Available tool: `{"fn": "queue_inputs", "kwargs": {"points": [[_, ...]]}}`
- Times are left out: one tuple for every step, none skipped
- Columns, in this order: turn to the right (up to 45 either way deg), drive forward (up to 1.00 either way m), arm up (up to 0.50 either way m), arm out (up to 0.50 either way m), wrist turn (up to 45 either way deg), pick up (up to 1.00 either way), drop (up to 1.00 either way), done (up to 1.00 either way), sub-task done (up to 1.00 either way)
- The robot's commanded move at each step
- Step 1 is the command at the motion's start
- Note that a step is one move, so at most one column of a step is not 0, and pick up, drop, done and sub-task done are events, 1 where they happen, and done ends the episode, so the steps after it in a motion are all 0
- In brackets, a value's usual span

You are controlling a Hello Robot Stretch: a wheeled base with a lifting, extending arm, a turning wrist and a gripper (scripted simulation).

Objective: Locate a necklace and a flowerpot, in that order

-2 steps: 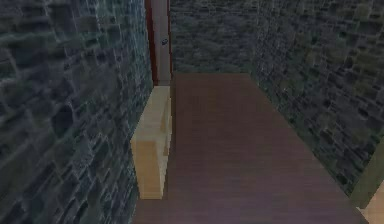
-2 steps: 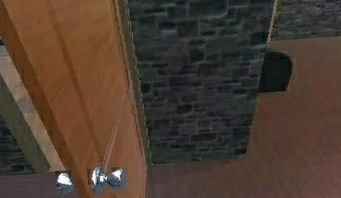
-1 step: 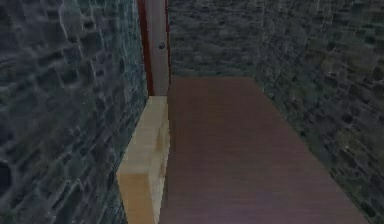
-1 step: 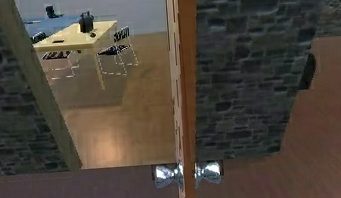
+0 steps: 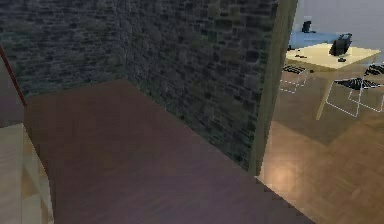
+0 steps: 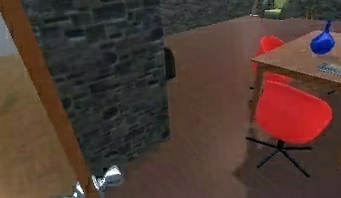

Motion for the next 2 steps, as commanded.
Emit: {"fn": "queue_inputs", "kwargs": {"points": [[0.0,0.4,0.0,0.0,0.0,0.0,0.0,0.0,0.0],[45.0,0.0,0.0,0.0,0.0,0.0,0.0,0.0,0.0]]}}
